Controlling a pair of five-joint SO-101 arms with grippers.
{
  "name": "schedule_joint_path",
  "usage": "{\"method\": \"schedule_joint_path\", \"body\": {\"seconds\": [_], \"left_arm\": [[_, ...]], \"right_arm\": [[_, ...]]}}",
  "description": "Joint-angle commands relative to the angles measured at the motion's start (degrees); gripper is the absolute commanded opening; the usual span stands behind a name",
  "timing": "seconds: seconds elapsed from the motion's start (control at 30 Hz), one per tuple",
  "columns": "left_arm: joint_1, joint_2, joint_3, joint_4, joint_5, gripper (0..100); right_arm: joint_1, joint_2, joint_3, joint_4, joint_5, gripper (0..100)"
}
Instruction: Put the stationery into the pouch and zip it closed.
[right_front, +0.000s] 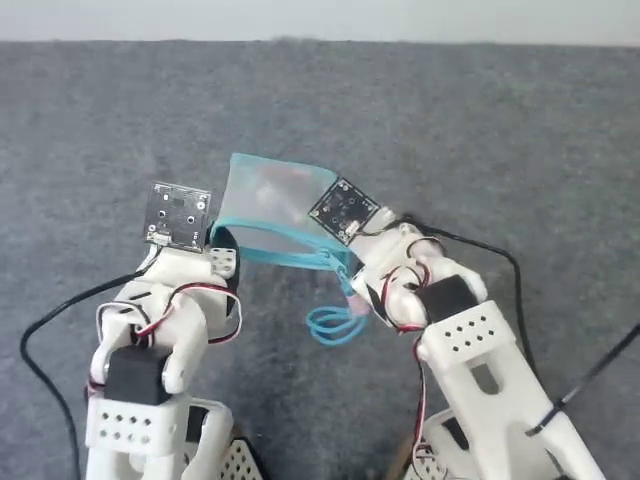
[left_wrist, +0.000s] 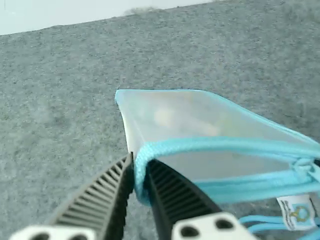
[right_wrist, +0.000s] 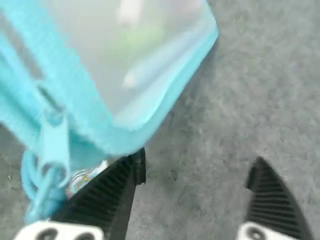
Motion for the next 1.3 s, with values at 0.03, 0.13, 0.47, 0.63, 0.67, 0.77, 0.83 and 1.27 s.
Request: {"method": "schedule_joint_path", "body": {"seconds": [0.03, 0.13, 0.47, 0.63, 0.67, 0.77, 0.83, 1.27], "left_arm": [[-0.44, -1.76, -0.75, -1.49, -0.70, 1], [-0.44, -1.76, 0.57, -3.08, -0.70, 1], [-0.35, -1.76, 1.45, -4.13, -0.70, 1], [-0.35, -1.76, 1.45, -3.87, -0.70, 1], [-0.35, -1.76, 1.45, -3.87, -0.70, 1], [-0.35, -1.76, 1.45, -3.87, -0.70, 1], [-0.35, -1.76, 1.45, -3.87, -0.62, 1], [-0.35, -1.76, 1.45, -3.78, -0.62, 1]], "right_arm": [[-1.10, -2.42, -0.35, -2.42, 0.79, 36.9], [-2.59, -2.51, -0.70, -2.15, 0.79, 36.9], [-7.43, -17.89, 0.18, 5.14, 0.70, 36.9], [-8.13, -18.51, 0.18, 4.88, 0.70, 36.9], [-8.31, -18.15, 0.18, 4.88, 0.70, 36.9], [-11.21, -17.89, 0.09, 5.32, 0.79, 36.9], [-13.76, -17.89, 0.18, 6.20, 0.79, 36.9], [-14.90, -18.15, -2.46, 9.27, 0.88, 36.9]]}}
